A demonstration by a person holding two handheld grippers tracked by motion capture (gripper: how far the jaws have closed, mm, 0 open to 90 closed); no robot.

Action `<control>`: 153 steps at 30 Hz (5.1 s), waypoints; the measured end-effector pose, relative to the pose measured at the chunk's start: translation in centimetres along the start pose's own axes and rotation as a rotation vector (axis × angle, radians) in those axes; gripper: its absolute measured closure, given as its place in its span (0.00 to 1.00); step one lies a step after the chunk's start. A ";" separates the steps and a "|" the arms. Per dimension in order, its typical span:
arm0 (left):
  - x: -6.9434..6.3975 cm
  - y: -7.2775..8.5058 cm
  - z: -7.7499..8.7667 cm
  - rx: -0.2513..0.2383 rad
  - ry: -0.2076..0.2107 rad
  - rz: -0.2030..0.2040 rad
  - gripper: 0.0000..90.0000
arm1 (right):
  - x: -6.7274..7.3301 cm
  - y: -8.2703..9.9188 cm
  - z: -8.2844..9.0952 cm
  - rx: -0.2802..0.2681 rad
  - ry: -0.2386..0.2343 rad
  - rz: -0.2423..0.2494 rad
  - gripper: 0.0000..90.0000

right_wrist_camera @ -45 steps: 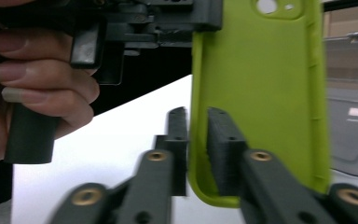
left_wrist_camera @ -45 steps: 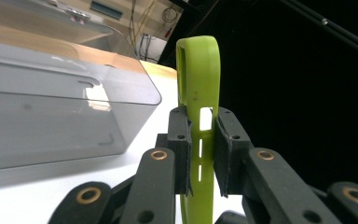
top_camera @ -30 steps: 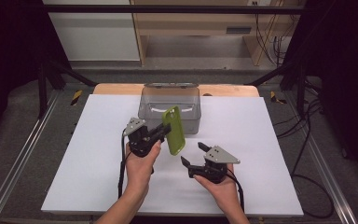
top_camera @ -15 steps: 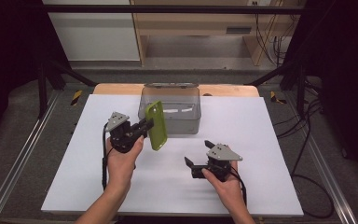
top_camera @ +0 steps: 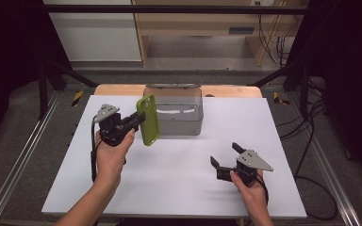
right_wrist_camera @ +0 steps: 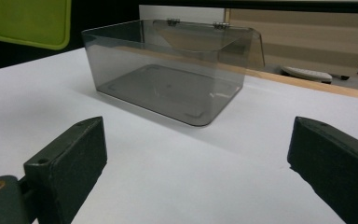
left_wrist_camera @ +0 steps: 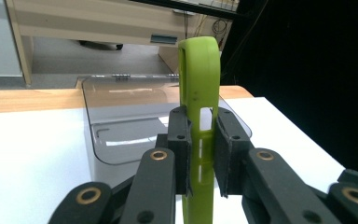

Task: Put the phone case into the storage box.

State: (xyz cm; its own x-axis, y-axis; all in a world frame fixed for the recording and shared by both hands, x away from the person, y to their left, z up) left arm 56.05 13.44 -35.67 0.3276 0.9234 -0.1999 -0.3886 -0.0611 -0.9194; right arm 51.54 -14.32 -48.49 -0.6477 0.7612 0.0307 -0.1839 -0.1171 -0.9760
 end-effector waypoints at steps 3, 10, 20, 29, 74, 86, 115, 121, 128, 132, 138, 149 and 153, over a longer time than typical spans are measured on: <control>0.5 -0.8 -0.1 -0.005 -0.021 -0.023 0.87 | -0.4 0.0 0.2 -0.005 0.016 0.005 0.05; 1.2 -2.4 -0.4 -0.018 -0.052 -0.051 0.87 | -0.5 -0.1 0.3 -0.010 0.022 0.017 0.05; 1.6 -3.7 -0.8 -0.027 -0.082 -0.074 0.87 | -0.8 0.0 0.4 -0.006 0.032 0.014 0.05; 2.1 -4.2 -1.1 -0.033 -0.101 -0.077 0.87 | -0.9 0.1 0.5 -0.003 0.034 0.016 0.04; 1.9 -5.3 -1.5 -0.036 -0.119 -0.103 0.87 | -0.4 0.3 0.2 0.012 0.028 0.037 0.04; 1.8 -5.6 -1.7 -0.036 -0.122 -0.111 0.87 | -0.4 0.4 0.1 0.022 0.034 0.053 0.04; 0.9 -7.2 -4.9 -0.022 -0.148 -0.105 0.87 | -0.9 0.3 0.5 0.023 0.049 0.056 0.04; 0.7 -8.0 -5.8 -0.017 -0.159 -0.105 0.87 | -1.1 -0.1 0.7 0.017 0.048 0.056 0.04; 0.5 -8.6 -7.1 0.003 -0.168 -0.086 0.87 | -1.7 0.2 2.1 0.070 0.052 0.098 0.04; 0.8 -8.3 -8.0 0.017 -0.190 -0.064 0.87 | -2.7 1.2 3.2 0.034 0.076 0.047 0.05; 0.9 -7.3 -9.0 0.041 -0.210 -0.072 0.87 | -3.1 0.8 3.6 0.010 0.082 0.029 0.05; 1.8 -6.6 -9.1 0.051 -0.218 -0.068 0.87 | -2.9 1.1 3.3 0.028 0.080 0.039 0.05; 1.8 -6.5 -9.2 0.051 -0.219 -0.075 0.87 | -2.8 1.2 3.2 0.029 0.080 0.039 0.05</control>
State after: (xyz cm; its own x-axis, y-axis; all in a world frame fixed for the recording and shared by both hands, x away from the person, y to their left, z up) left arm 67.04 12.03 -33.17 0.1649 0.9852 -0.0479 -0.4153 0.0253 -0.9093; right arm 50.80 -18.66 -49.02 -0.5936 0.8044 -0.0255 -0.1822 -0.1651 -0.9693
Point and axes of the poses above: each handheld gripper's, and its own axes: z roughly backward along the jaws, y roughly out of its underside, x roughly to its left, the point moved 10 cm from there along -z, roughly forward along the jaws, and after that the axes turned 9 degrees about -y, right-handed, at the moved point
